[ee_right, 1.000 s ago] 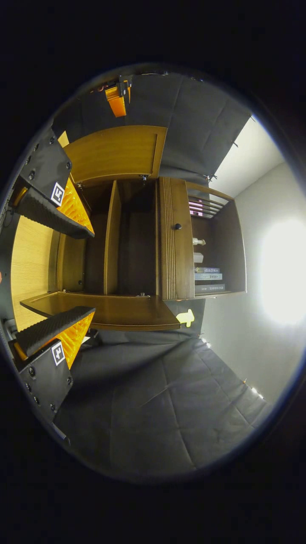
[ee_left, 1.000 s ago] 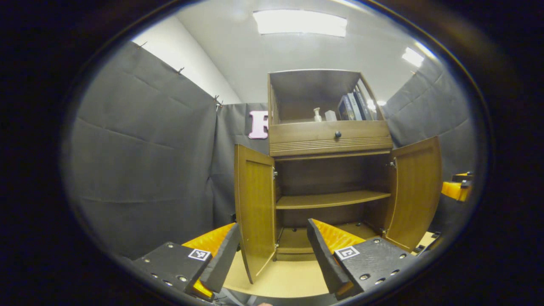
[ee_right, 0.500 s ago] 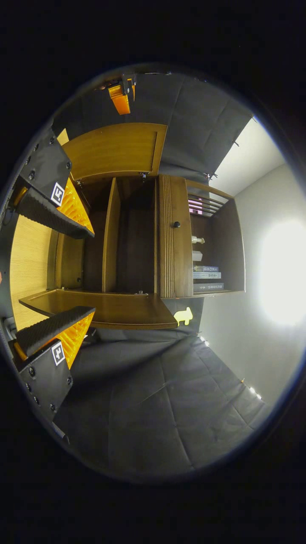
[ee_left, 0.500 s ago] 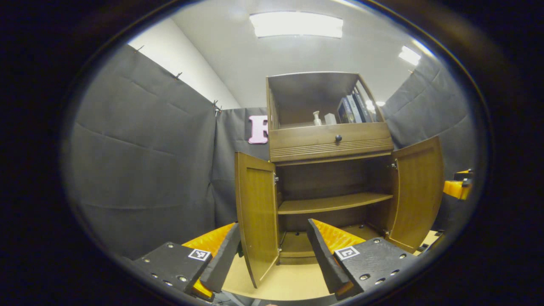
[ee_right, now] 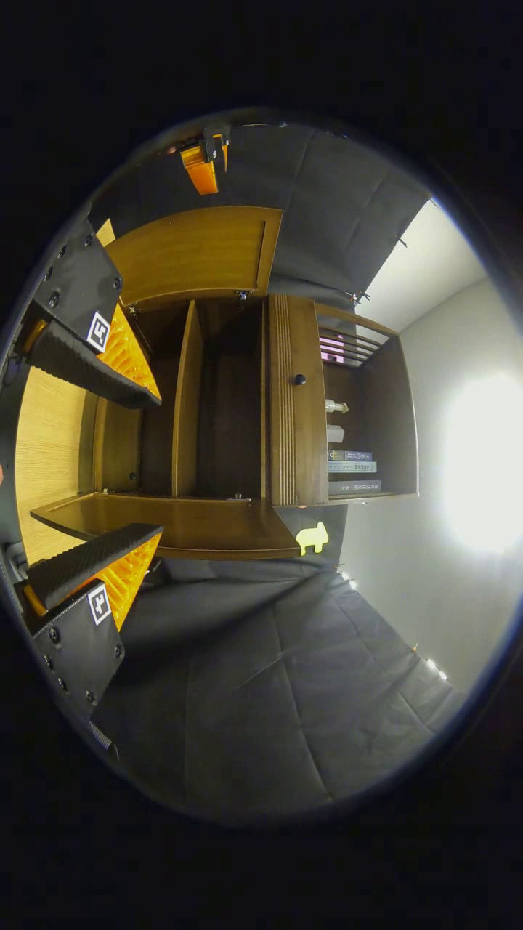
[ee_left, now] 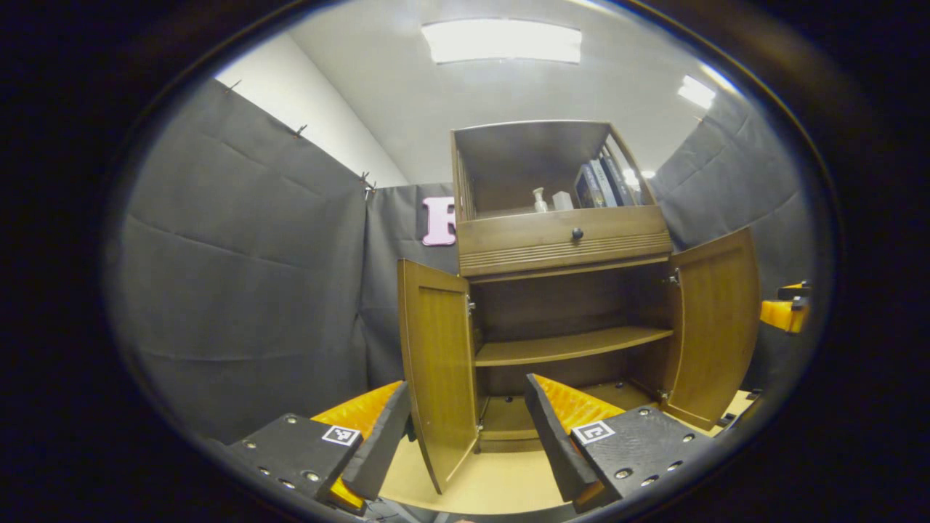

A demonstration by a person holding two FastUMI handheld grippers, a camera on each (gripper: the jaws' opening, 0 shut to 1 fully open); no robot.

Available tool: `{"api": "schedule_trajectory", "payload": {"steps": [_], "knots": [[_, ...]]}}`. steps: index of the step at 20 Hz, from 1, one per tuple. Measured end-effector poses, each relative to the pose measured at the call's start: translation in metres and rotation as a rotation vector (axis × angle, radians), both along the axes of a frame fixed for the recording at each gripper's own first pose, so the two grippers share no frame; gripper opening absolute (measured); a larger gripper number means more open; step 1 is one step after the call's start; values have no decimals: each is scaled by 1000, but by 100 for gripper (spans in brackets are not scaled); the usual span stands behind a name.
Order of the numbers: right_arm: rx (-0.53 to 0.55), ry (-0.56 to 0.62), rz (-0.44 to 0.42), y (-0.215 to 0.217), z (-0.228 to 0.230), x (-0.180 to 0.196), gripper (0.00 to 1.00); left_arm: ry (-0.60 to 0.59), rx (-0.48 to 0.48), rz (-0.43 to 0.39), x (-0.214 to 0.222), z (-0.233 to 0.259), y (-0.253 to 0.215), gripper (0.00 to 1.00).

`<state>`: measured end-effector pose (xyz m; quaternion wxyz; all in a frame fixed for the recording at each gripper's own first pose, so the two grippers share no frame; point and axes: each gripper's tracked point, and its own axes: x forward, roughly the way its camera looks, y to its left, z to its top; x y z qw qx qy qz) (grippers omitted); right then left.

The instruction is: Open the right door of the double-door shoe cabinet with the right hand, and open the left door with the left hand.

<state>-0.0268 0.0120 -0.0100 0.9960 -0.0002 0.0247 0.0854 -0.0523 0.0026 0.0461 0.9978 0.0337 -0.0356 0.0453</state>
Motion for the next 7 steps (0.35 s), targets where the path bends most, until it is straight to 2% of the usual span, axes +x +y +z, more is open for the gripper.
{"api": "schedule_trajectory", "payload": {"steps": [7], "knots": [[-1,-6,5,4,1,5,96,-13,12,-13,3,1,-1,92]]}}
